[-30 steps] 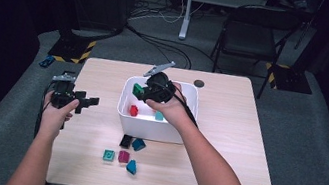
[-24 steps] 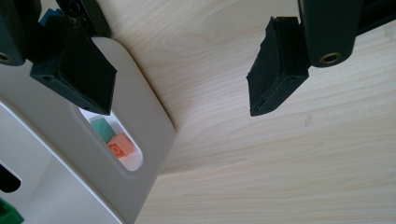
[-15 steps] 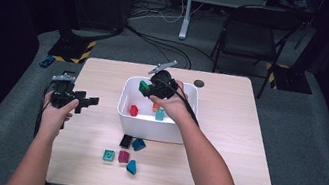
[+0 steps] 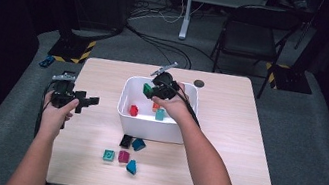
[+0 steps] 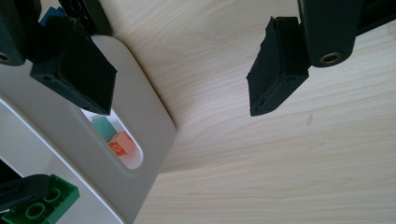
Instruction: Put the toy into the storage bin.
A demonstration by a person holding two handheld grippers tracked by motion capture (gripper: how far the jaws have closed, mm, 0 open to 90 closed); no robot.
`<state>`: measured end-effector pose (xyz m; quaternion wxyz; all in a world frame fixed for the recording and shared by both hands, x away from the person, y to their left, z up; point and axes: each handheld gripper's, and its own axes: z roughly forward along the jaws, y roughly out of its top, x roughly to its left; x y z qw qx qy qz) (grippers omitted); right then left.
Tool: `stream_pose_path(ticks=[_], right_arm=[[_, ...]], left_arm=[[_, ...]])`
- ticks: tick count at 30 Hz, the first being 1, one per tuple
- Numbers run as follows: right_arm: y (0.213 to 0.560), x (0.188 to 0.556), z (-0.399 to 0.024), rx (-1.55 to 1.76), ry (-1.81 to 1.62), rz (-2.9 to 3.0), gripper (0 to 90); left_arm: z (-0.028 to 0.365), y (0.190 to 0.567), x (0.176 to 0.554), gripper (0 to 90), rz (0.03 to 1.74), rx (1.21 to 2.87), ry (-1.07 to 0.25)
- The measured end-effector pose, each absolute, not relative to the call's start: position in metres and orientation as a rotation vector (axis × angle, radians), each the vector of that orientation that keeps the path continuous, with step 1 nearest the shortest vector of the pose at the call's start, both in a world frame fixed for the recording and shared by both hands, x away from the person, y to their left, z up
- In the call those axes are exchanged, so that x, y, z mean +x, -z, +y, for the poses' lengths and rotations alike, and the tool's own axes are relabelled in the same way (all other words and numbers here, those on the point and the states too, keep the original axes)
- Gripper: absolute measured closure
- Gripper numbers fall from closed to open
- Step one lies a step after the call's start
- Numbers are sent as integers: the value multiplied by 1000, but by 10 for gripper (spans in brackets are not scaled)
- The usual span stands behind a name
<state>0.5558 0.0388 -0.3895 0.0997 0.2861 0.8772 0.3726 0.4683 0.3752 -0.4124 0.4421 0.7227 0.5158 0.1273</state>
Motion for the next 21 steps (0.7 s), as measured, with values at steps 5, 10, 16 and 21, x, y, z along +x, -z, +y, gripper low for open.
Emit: stream_pose_path(ticks=[5, 10, 16, 21], right_arm=[[391, 557, 39, 858, -1088, 2600, 641], [392, 555, 38, 879, -1080, 2585, 614], [379, 545, 33, 839, -1114, 2563, 614], [364, 528, 23, 804, -1136, 2563, 614]], left_arm=[[376, 412, 468, 232, 1282, 1791, -313], [375, 411, 468, 232, 1281, 1794, -313], [375, 412, 468, 233, 1281, 1795, -317], [377, 411, 467, 233, 1287, 1794, -322]])
